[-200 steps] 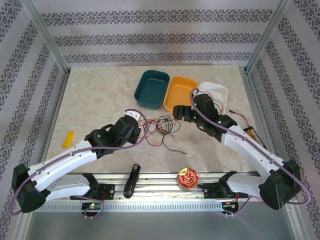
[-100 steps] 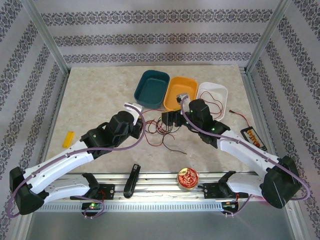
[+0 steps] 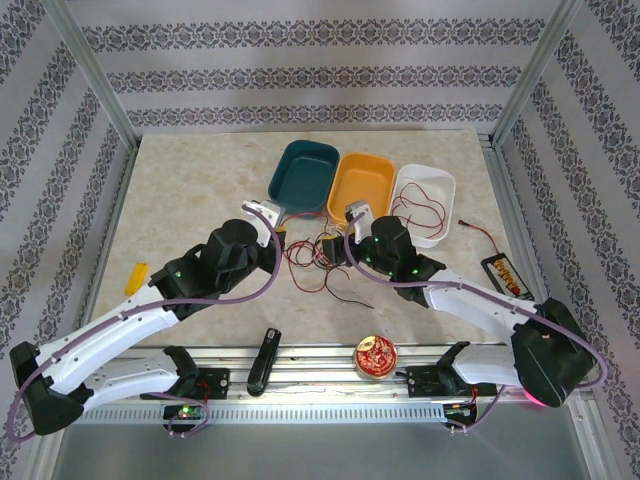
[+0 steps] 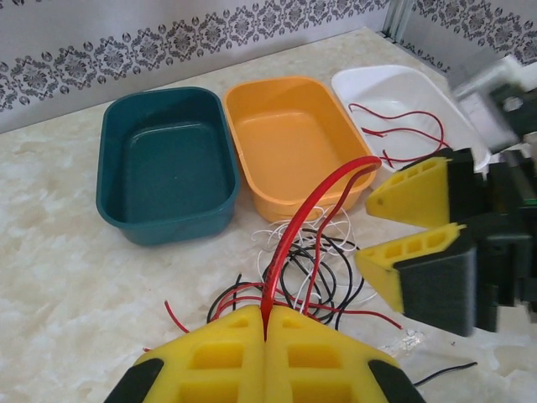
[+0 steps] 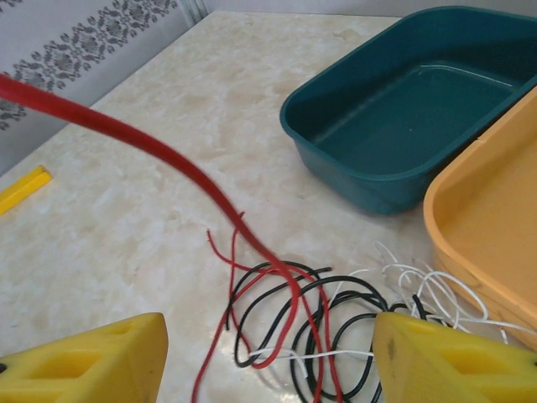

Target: Untangle the cables

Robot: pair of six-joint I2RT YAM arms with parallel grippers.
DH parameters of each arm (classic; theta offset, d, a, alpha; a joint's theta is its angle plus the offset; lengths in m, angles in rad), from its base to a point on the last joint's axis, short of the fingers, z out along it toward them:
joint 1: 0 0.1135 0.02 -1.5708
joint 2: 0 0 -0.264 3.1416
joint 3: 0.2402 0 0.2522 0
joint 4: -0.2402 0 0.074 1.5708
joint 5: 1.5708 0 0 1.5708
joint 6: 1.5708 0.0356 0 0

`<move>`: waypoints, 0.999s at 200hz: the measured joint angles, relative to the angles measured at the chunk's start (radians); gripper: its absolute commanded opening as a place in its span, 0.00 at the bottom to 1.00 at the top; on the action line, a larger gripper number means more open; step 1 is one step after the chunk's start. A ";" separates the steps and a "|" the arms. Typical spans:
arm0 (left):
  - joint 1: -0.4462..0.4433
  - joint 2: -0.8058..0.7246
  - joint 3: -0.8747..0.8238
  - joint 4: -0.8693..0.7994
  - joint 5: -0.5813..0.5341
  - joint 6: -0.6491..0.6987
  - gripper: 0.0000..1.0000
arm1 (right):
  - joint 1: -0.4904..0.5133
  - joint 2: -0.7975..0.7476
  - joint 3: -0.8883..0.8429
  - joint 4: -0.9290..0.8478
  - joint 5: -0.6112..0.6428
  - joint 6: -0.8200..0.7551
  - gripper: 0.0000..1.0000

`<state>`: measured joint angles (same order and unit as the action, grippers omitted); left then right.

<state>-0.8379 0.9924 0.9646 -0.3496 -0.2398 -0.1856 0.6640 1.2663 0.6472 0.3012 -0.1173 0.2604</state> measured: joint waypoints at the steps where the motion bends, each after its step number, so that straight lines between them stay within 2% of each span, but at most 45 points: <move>1: 0.000 0.000 0.000 0.000 0.000 0.000 0.00 | 0.000 0.003 0.000 0.003 0.001 -0.001 0.63; 73: 0.000 -0.018 0.001 0.011 0.014 0.000 0.00 | 0.000 0.204 -0.001 0.200 0.034 -0.004 0.48; 119: 0.000 -0.041 0.001 0.018 0.013 0.000 0.00 | 0.000 0.244 0.010 0.249 0.041 0.007 0.15; 137: 0.000 -0.052 0.001 0.021 0.003 0.000 0.00 | 0.000 0.234 0.010 0.254 0.050 0.006 0.05; 200: 0.002 -0.052 -0.034 0.024 -0.020 -0.006 0.00 | 0.000 0.049 0.000 0.203 0.075 0.014 0.04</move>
<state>-0.8360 0.9401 0.9302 -0.3252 -0.2600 -0.1913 0.6640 1.3151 0.6476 0.5045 -0.0422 0.2745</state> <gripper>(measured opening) 0.041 0.045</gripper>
